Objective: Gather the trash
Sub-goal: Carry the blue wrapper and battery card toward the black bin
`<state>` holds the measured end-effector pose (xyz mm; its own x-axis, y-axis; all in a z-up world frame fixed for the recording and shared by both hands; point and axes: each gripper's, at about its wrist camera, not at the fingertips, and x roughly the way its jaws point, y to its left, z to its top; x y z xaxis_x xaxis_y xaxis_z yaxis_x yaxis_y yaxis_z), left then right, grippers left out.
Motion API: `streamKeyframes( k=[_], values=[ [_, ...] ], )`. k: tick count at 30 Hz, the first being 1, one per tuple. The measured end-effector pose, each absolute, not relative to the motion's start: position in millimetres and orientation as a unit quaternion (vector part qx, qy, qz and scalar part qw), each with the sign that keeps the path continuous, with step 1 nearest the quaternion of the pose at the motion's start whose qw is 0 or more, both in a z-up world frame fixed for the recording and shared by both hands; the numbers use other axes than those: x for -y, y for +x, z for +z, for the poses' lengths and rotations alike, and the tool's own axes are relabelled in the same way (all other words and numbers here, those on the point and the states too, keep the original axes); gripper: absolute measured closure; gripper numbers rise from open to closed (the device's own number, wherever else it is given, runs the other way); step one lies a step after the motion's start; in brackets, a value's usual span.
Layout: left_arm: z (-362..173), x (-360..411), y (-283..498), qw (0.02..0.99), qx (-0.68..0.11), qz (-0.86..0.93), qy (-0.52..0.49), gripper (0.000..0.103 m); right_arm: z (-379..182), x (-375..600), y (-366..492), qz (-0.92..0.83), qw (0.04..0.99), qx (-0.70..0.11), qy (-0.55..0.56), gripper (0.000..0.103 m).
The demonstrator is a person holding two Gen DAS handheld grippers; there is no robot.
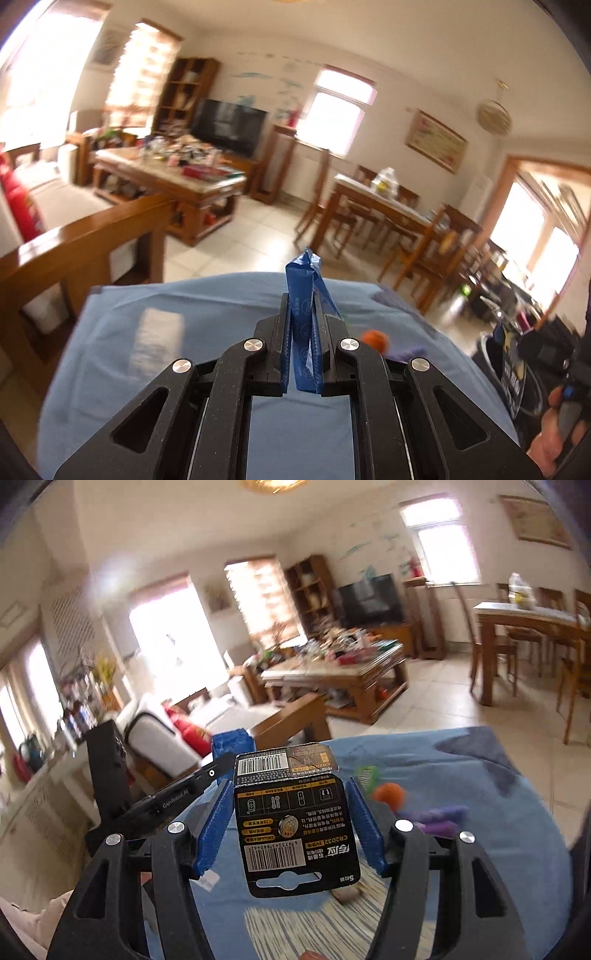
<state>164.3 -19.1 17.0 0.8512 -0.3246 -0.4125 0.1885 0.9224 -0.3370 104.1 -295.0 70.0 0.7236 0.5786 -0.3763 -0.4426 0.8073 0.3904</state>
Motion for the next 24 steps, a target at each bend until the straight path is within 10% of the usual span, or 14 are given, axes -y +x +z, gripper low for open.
streamKeyframes(
  k=[24],
  values=[
    [39.2, 326.8, 121.8, 0.883, -0.271, -0.383, -0.021, 0.093, 24.2, 546.9, 30.3, 0.060, 0.943, -0.183, 0.273, 0.042]
  ],
)
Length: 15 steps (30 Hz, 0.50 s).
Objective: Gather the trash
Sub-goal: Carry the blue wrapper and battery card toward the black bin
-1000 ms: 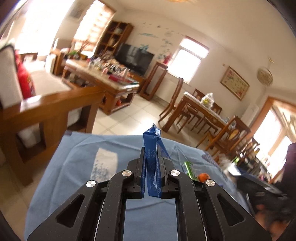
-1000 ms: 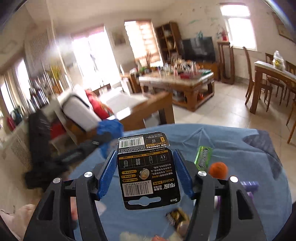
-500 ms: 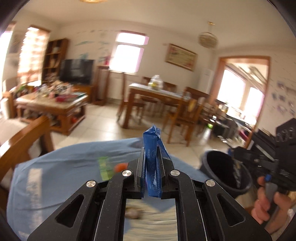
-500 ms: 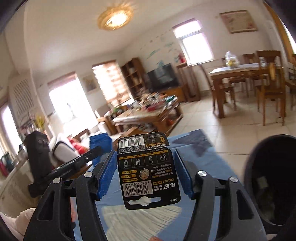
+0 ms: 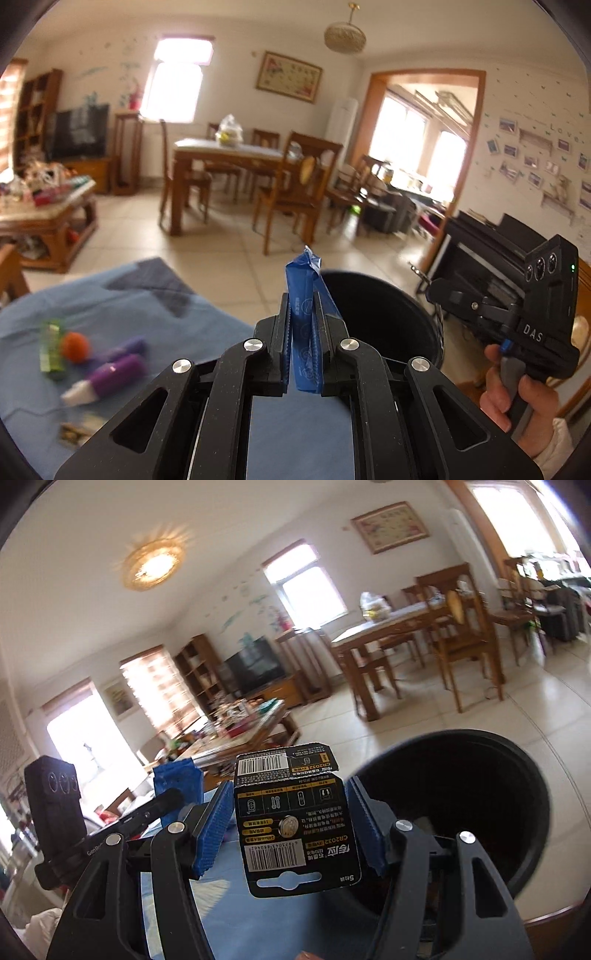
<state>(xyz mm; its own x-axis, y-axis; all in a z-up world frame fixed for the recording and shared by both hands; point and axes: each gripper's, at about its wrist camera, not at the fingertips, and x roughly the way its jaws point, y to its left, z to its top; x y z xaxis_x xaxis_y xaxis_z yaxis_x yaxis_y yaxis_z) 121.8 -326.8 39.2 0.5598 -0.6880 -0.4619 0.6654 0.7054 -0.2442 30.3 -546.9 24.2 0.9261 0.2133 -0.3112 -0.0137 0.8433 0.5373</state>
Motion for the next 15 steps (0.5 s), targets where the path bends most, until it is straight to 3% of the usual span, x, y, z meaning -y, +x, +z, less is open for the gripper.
streamKeyframes(
  k=[8, 15],
  values=[
    [-0.9, 409.9, 161.3, 0.845, -0.332, -0.419, -0.024, 0.093, -16.1, 605.9, 37.3, -0.003, 0.921, -0.199, 0.335, 0.042],
    [-18.2, 462.4, 169.6, 0.841, -0.336, -0.425, 0.003, 0.093, -27.5, 622.5, 30.8, -0.026, 0.917, -0.194, 0.347, 0.042]
  ],
)
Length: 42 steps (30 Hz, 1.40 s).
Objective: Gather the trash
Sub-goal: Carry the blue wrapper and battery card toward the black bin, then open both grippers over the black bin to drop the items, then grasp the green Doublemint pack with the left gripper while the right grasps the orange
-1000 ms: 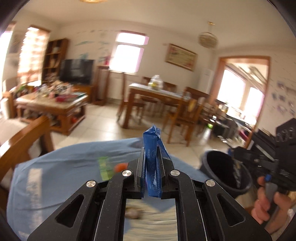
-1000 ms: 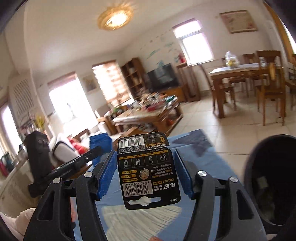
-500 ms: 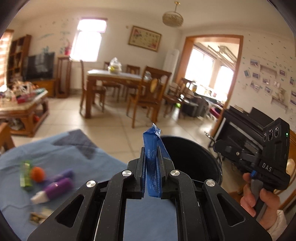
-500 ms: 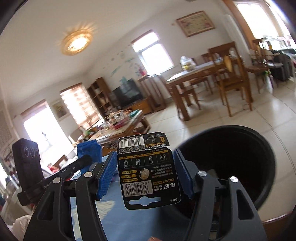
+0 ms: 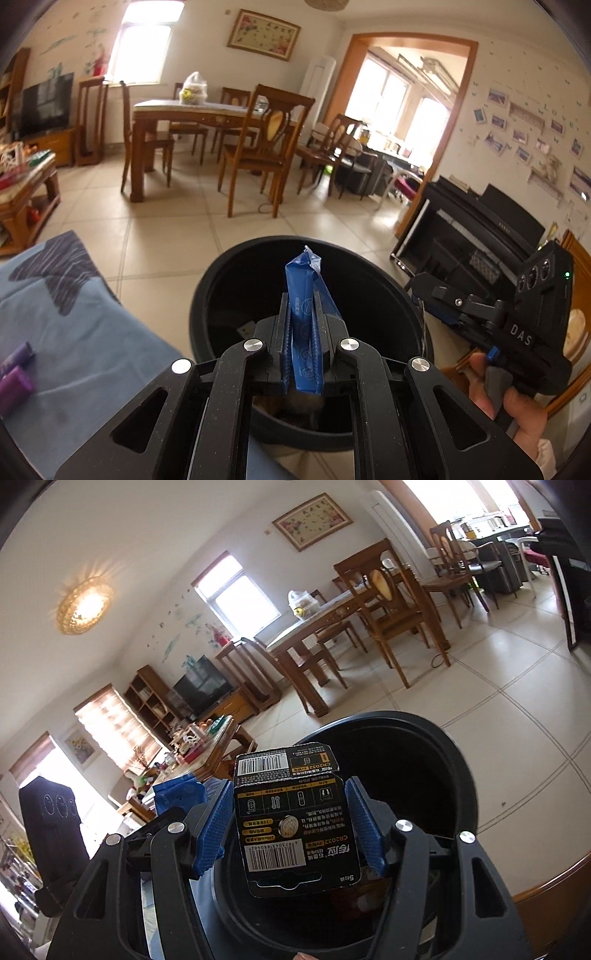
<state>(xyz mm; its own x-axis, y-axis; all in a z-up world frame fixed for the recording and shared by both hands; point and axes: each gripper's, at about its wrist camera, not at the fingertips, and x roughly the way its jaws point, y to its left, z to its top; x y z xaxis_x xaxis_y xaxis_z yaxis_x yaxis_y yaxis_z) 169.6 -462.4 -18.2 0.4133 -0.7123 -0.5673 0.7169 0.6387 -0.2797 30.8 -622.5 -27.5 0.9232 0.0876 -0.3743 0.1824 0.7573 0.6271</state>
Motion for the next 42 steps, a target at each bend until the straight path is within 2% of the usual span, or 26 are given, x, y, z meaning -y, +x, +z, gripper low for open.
streamKeyframes(
  k=[6, 7, 9, 10, 11, 12, 13, 23, 33, 35, 39, 42],
  values=[
    [-27.0, 477.6, 165.6, 0.838, -0.340, -0.427, 0.018, 0.093, -37.5, 629.2, 28.4, -0.035, 0.913, -0.199, 0.353, 0.042],
    [-27.4, 478.6, 164.8, 0.841, -0.337, -0.423, 0.023, 0.090, -37.2, 627.4, 26.9, -0.035, 0.913, -0.200, 0.353, 0.040],
    [-25.9, 478.2, 161.2, 0.844, -0.334, -0.419, 0.032, 0.075, -38.2, 628.8, 27.4, -0.037, 0.912, -0.203, 0.355, 0.038],
    [-24.1, 476.3, 159.4, 0.848, -0.329, -0.414, 0.037, 0.054, -37.7, 628.4, 26.8, -0.037, 0.911, -0.202, 0.358, 0.029],
    [-19.6, 473.3, 155.6, 0.855, -0.321, -0.406, 0.042, 0.034, -36.6, 626.8, 25.6, -0.038, 0.909, -0.200, 0.363, 0.024],
    [-17.5, 470.8, 152.7, 0.860, -0.313, -0.401, 0.044, 0.029, -36.4, 626.6, 25.1, -0.038, 0.908, -0.199, 0.366, 0.019],
    [-14.8, 467.2, 149.3, 0.866, -0.302, -0.396, 0.048, 0.029, -35.8, 626.3, 25.0, -0.038, 0.908, -0.200, 0.366, 0.019],
    [7.4, 413.4, 141.6, 0.871, -0.305, -0.386, 0.018, 0.025, -26.1, 591.0, 34.3, -0.017, 0.922, -0.224, 0.314, 0.019],
    [0.0, 228.8, 196.4, 0.910, -0.338, -0.227, -0.073, 0.025, -13.4, 515.9, 64.4, 0.048, 0.933, -0.260, 0.243, 0.019],
    [-5.8, 191.8, 211.9, 0.912, -0.351, -0.192, -0.088, 0.037, -9.5, 495.9, 73.6, 0.069, 0.934, -0.265, 0.231, 0.019],
    [-26.5, 128.8, 249.7, 0.896, -0.399, -0.139, -0.137, 0.047, -3.4, 457.4, 89.3, 0.109, 0.932, -0.272, 0.214, 0.019],
    [-38.5, 112.9, 278.0, 0.881, -0.432, -0.134, -0.140, 0.058, -0.4, 430.0, 100.6, 0.135, 0.929, -0.280, 0.202, 0.019]
  ],
)
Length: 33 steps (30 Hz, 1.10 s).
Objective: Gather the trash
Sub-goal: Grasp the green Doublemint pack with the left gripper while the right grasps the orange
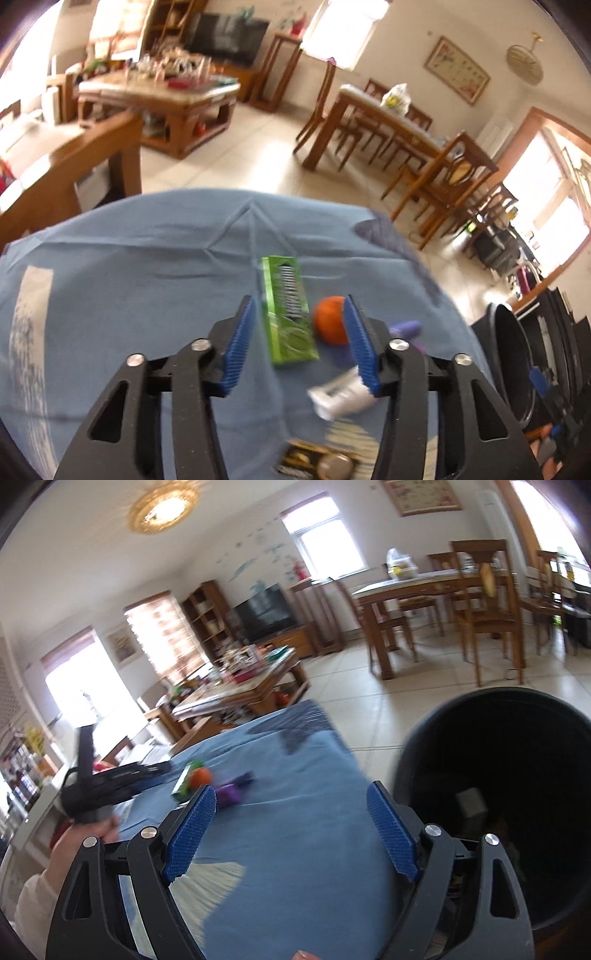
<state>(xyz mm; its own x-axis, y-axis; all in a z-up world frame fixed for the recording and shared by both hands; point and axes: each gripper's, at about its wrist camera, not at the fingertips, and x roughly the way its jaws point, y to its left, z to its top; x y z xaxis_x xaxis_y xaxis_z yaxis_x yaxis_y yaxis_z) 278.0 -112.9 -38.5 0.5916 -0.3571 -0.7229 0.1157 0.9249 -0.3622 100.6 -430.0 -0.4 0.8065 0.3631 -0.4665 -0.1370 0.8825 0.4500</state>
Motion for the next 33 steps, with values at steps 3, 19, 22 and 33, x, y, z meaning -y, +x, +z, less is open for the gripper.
streamKeyframes(
  k=[3, 19, 22, 33],
  values=[
    [-48.9, 111.7, 294.9, 0.871, -0.452, -0.140, -0.127, 0.065, 3.0, 408.1, 109.0, 0.152, 0.926, -0.289, 0.187, 0.020],
    [-58.2, 120.0, 306.4, 0.883, -0.449, -0.128, -0.046, 0.071, 3.9, 282.7, 193.2, 0.186, 0.908, -0.374, 0.026, 0.024],
    [-57.0, 93.8, 306.7, 0.883, -0.451, -0.109, -0.066, 0.071, -4.0, 252.8, 215.5, 0.194, 0.900, -0.390, -0.012, 0.031],
    [-55.0, 68.4, 304.2, 0.884, -0.450, -0.101, -0.081, 0.071, -32.4, 215.7, 250.7, 0.184, 0.875, -0.446, -0.051, 0.064]
  ],
)
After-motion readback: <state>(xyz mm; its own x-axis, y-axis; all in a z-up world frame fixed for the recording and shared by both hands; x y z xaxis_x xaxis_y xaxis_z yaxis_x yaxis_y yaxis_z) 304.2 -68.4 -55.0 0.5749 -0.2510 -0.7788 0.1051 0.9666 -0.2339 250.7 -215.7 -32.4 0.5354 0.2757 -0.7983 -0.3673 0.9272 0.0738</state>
